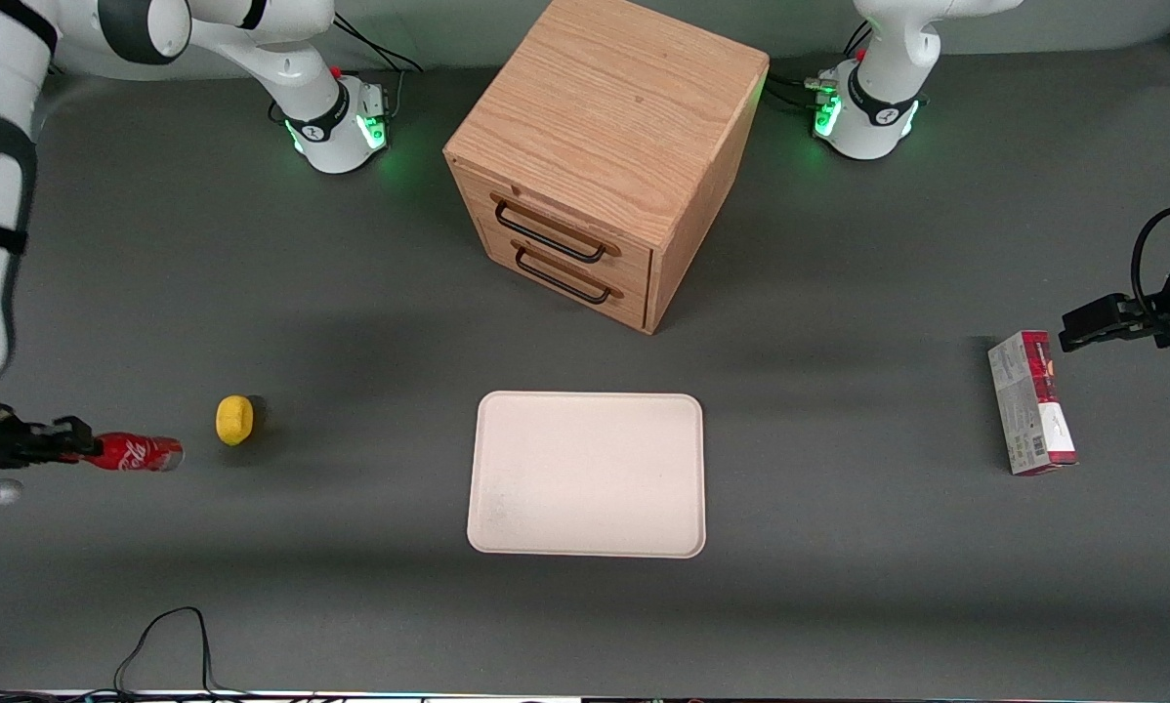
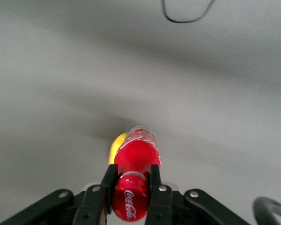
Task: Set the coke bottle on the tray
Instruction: 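Lift the bottle and carry it with the right gripper over the cream tray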
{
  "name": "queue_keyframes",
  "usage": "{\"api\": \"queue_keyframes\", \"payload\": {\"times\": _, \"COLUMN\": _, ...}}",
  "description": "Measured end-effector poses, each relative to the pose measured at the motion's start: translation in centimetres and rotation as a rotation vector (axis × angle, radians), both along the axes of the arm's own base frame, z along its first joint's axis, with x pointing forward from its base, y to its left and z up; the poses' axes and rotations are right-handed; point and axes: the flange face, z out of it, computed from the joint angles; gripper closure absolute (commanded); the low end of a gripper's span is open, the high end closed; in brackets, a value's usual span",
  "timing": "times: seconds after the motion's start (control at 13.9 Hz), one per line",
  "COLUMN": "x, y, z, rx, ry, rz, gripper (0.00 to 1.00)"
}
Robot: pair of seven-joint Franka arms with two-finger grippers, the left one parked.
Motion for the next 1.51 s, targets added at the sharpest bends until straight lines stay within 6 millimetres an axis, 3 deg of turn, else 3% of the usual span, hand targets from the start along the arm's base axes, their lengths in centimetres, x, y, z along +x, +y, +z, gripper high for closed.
{"api": "queue_keyframes", "payload": {"times": 0.29, "x": -1.8, "y": 6.0, "z": 10.2, "rx": 0.019, "ry": 0.01, "rz": 0.021, "gripper": 1.0}}
{"api": "queue_keyframes", "payload": {"times": 0.5, "x": -2.4, "y": 10.9, "z": 14.0, "rx": 0.007, "ry": -0.012, "rz": 0.008, "gripper": 1.0}}
{"api": "queue_keyframes", "payload": {"times": 0.65, "x": -2.5, "y": 15.9, "z": 15.0, "rx": -0.009, "ry": -0.018, "rz": -0.026, "gripper": 1.0}}
{"api": "queue_keyframes", "payload": {"times": 0.94, "x": -3.0, "y": 27.5, "z": 14.8, "rx": 0.003, "ry": -0.051, "rz": -0.128, "gripper": 1.0}}
{"api": "queue_keyframes", "payload": {"times": 1.15, "x": -2.6, "y": 34.1, "z": 12.8, "rx": 0.008, "ry": -0.096, "rz": -0.153, "gripper": 1.0}}
{"api": "queue_keyframes", "payload": {"times": 1.3, "x": -1.7, "y": 37.3, "z": 10.3, "rx": -0.001, "ry": -0.126, "rz": -0.161, "gripper": 1.0}}
{"api": "queue_keyframes", "payload": {"times": 1.51, "x": -0.1, "y": 42.2, "z": 4.2, "rx": 0.013, "ry": -0.15, "rz": -0.174, "gripper": 1.0}}
